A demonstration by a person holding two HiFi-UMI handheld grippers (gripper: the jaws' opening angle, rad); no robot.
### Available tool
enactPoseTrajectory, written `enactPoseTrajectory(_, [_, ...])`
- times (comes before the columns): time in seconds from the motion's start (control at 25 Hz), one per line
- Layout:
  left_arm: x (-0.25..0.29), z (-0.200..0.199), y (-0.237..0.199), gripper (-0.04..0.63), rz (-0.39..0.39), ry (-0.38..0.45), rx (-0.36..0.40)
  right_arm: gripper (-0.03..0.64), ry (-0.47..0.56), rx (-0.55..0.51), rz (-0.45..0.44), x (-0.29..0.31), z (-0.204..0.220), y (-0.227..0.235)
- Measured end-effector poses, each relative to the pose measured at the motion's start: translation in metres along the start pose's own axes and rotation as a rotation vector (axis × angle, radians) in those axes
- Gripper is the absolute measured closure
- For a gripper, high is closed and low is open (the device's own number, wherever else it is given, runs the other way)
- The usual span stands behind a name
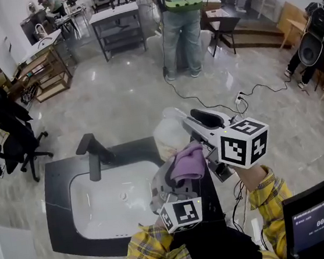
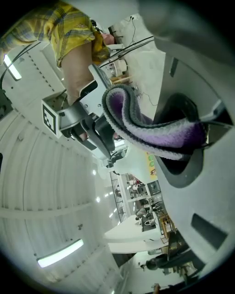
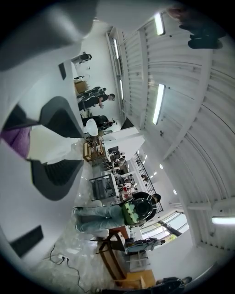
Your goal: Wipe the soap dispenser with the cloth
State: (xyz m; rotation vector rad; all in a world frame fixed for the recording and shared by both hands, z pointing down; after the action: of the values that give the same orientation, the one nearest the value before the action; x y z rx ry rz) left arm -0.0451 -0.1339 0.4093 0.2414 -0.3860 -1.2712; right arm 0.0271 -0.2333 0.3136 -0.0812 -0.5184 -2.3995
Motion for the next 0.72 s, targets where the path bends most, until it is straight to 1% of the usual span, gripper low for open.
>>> enactPoseTrajectory(0.08, [-0.001,-0.006,0.003,0.523,-0.016,0.009,-0.019,0.480,0.000,0.003,0.012,-0.003,0.002,0.005])
enactPoseTrajectory(0.2, [0.001,-0.011,0.014,0.523,0.041,0.006,-0.068,0.482,0.006,0.005,0.023,-0.005,0.005,0.010])
enactPoseTrajectory(0.28, [0.008,-0.010,0.019,0.523,0.079,-0.017,-0.110,0.483,0.011,0.005,0.024,-0.006,0.005,0.015])
enactPoseTrajectory(0.36, [0.016,-0.008,0.021,0.523,0.093,-0.044,-0.135,0.483,0.008,-0.004,0.019,-0.006,0.002,0.019])
enactPoseTrajectory(0.44, [0.021,-0.005,0.022,0.523,0.096,-0.065,-0.149,0.483,-0.017,-0.023,-0.015,-0.002,0.003,0.021])
enactPoseTrajectory(0.6, [0.023,-0.001,0.019,0.523,0.096,-0.085,-0.163,0.482,-0.108,-0.069,-0.147,0.014,0.015,0.015])
enactPoseTrajectory(0.72, [0.021,-0.001,0.016,0.523,0.083,-0.091,-0.167,0.483,-0.122,-0.079,-0.198,0.020,0.020,0.010])
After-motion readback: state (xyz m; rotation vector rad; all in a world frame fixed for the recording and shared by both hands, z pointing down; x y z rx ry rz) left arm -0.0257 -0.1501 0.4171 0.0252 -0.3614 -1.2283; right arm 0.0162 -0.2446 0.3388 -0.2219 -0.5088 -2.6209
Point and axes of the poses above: the fingertips, and each gripper's own axes: x forward along the fingers, y to its right, z out of its underside, the point moved 5 cm from there along -x, backward along the fingers, and after that the axes turned 2 degrees about x, right-handed, at the moved point
